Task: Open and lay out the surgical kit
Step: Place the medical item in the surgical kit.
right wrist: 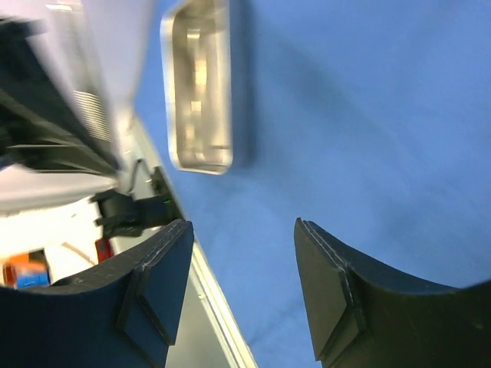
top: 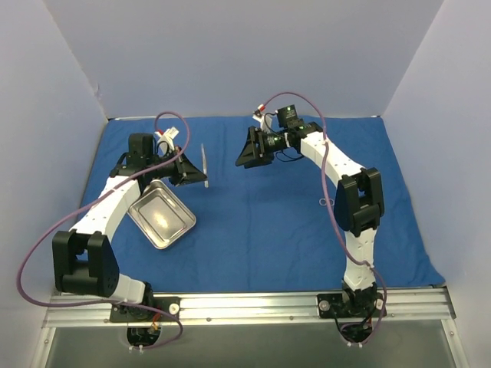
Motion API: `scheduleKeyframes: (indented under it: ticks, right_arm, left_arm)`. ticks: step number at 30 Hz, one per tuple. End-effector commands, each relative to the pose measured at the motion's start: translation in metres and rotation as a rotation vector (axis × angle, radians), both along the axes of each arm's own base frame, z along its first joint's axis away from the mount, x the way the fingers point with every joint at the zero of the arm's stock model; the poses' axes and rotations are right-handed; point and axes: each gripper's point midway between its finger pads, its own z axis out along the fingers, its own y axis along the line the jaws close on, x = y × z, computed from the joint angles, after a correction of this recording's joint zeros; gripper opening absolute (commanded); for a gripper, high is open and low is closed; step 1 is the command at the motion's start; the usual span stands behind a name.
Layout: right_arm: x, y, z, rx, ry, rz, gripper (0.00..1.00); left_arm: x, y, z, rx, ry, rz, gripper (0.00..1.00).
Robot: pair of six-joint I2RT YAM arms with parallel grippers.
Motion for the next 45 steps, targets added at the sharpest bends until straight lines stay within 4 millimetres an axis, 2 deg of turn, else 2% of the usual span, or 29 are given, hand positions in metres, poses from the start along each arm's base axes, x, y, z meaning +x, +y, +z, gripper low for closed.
scheduleKeyframes:
  ticks: [1,4,8,12,24,26,27,28,41,45]
  right_arm:
    - [-0.006,0.018,0.054,0.156,-0.073,0.090,0.57]
    - [-0.008,0.022,0.067,0.186,-0.091,0.105,0.59]
    - [-0.012,0.030,0.077,0.218,-0.095,0.113,0.60]
    - [-0.010,0.032,0.088,0.250,-0.115,0.098,0.59]
    - [-0.021,0.048,0.111,0.335,-0.160,0.154,0.60]
    - [-0.024,0.048,0.108,0.349,-0.137,0.149,0.60]
    - [-0.025,0.050,0.117,0.381,-0.178,0.158,0.60]
    - [-0.028,0.049,0.114,0.392,-0.132,0.156,0.60]
    - [-0.030,0.050,0.123,0.431,-0.156,0.163,0.56]
    - [-0.036,0.051,0.138,0.497,-0.188,0.190,0.53]
  left_arm:
    - [0.005,-0.030,0.050,-0.157,-0.153,-0.164,0.02]
    - [0.007,-0.038,0.052,-0.193,-0.154,-0.212,0.02]
    - [0.014,-0.046,0.066,-0.272,-0.183,-0.245,0.02]
    - [0.016,-0.050,0.064,-0.290,-0.176,-0.266,0.02]
    - [0.010,-0.051,0.062,-0.329,-0.164,-0.300,0.02]
    - [0.007,-0.051,0.064,-0.339,-0.164,-0.313,0.02]
    - [0.007,-0.052,0.063,-0.343,-0.160,-0.316,0.02]
    - [0.006,-0.052,0.062,-0.348,-0.154,-0.318,0.02]
    - [0.007,-0.050,0.063,-0.374,-0.157,-0.325,0.02]
    - [0.009,-0.049,0.060,-0.376,-0.147,-0.321,0.02]
